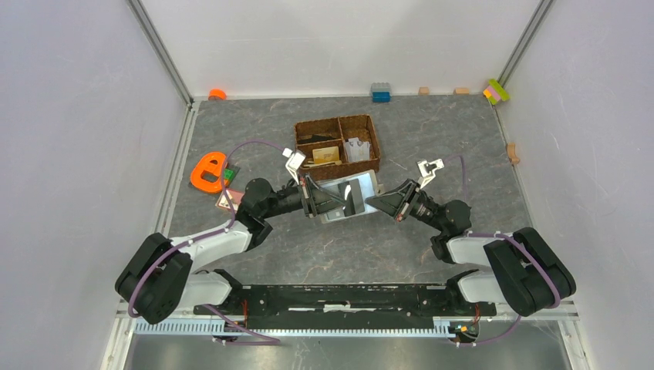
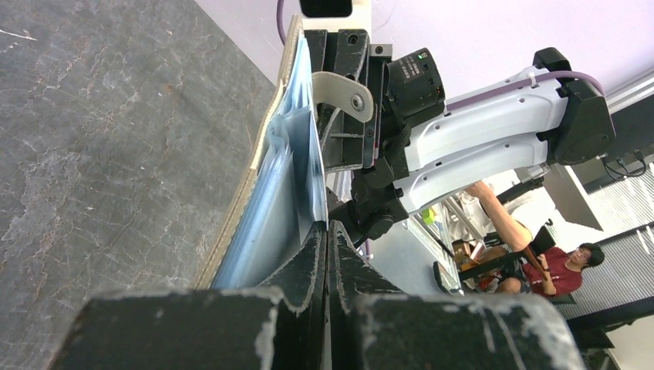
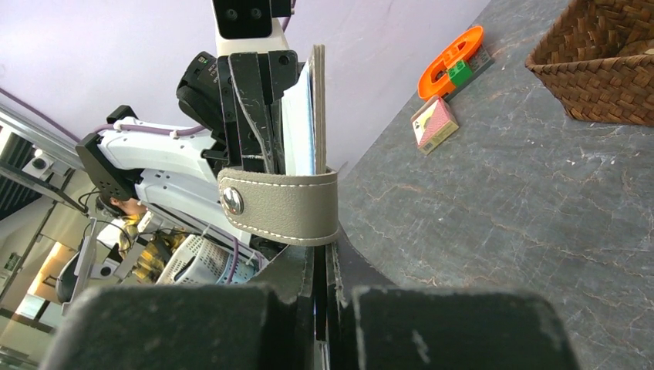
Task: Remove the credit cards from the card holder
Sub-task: Remove the credit card from the card holder.
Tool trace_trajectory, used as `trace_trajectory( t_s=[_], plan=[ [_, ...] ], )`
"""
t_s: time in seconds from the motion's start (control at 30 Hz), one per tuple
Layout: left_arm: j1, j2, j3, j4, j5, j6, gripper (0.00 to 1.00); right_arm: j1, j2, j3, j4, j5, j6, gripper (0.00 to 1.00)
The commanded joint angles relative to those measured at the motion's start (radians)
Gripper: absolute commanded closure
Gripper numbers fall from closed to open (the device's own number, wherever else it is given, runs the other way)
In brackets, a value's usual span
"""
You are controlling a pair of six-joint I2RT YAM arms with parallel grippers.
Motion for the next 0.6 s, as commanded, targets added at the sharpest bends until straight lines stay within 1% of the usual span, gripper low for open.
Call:
trace_trajectory(
  t_s=[0.0, 0.1, 0.17, 0.27, 0.33, 0.4, 0.47, 0.5, 0.53, 0.57],
  plan=[
    [0.0, -0.031, 0.017, 0.039, -0.006, 0.028, 0.98, -0.009, 0.002, -0.009, 0.119, 0.01, 0.002, 0.96],
    [-0.001, -0.01, 0.031, 0.038, 0.013, 0.021, 0.94, -0.007, 0.001, -0.004, 0.122, 0.001, 0.003, 0.96],
    [-0.002, 0.011, 0.04, 0.053, 0.029, 0.006, 0.89, -0.007, 0.0, -0.002, 0.128, -0.001, 0.007, 0.96],
    [-0.001, 0.034, 0.042, 0.082, 0.043, -0.013, 0.82, -0.003, 0.0, -0.004, 0.13, 0.0, 0.006, 0.97],
    [-0.001, 0.04, 0.045, 0.088, 0.047, -0.015, 0.75, -0.003, 0.004, -0.002, 0.132, 0.001, 0.006, 0.97],
    [-0.001, 0.038, 0.042, 0.086, 0.046, -0.014, 0.72, 0.003, 0.009, -0.002, 0.136, -0.001, 0.011, 0.97],
    [-0.001, 0.037, 0.045, 0.069, 0.037, -0.007, 0.72, 0.007, 0.016, 0.001, 0.151, -0.005, 0.02, 0.97],
    [-0.001, 0.04, 0.051, 0.044, 0.03, 0.002, 0.73, 0.008, 0.018, 0.002, 0.156, -0.007, 0.024, 0.98],
    [-0.001, 0.04, 0.056, 0.017, 0.023, 0.012, 0.76, 0.009, 0.02, 0.004, 0.159, -0.008, 0.026, 0.98],
    [-0.001, 0.04, 0.059, -0.001, 0.014, 0.018, 0.82, 0.009, 0.021, 0.003, 0.158, -0.009, 0.025, 0.98]
  ],
)
